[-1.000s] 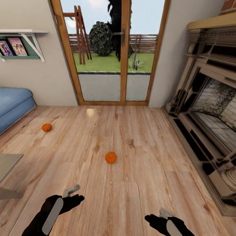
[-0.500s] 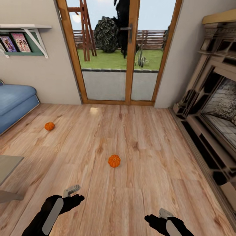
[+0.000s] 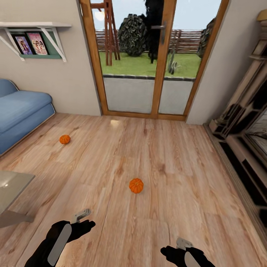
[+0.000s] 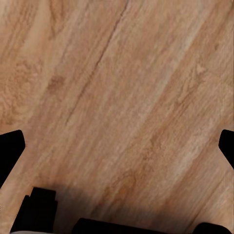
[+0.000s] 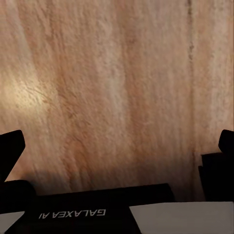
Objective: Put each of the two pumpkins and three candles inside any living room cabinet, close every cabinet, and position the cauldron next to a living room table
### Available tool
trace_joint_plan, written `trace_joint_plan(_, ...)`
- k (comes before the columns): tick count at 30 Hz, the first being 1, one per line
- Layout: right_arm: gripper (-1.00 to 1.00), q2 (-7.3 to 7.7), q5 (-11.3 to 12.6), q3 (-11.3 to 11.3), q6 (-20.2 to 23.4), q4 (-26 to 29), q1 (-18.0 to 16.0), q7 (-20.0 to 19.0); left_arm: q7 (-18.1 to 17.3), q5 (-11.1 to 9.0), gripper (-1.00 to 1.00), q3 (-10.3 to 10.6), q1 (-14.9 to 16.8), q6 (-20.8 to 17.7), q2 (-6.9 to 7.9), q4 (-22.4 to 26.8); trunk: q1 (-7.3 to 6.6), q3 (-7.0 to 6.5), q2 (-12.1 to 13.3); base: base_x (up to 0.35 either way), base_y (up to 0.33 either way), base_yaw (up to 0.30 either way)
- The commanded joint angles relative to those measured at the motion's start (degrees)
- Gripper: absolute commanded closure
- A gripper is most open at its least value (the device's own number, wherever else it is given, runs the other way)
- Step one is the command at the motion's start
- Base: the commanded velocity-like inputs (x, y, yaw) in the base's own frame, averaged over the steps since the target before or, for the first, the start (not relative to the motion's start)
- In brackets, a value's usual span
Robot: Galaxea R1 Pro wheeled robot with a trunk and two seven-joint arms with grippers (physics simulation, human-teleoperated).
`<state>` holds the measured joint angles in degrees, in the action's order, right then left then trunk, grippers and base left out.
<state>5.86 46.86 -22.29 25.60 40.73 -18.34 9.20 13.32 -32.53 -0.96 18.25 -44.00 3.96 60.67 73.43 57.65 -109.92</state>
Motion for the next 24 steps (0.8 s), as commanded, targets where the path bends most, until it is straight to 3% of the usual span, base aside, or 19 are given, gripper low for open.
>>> trace_joint_plan(1,-1.0,0.1,0.6,-0.3,0.0,0.1,0.0,0.6,0.5,-0.6,-1.0,0.0,0.0,-0.2,0.0,0.1,0.01,0.11,0.0,0.116,0.0,0.205)
trace_joint_plan(15,-1.0,0.12,0.6,-0.5,0.0,0.1,0.0,0.4,0.5,-0.6,-1.0,0.0,0.0,-0.2,0.0,0.1,0.01,1.02,0.0,0.139,0.0,0.207)
trace_joint_plan(24,-1.0,0.12,0.6,-0.5,0.0,0.1,0.0,0.3,0.5,-0.5,-1.0,0.2,0.0,-0.1,-0.07,0.1,0.01,1.1,0.0,0.25,-0.055,0.031)
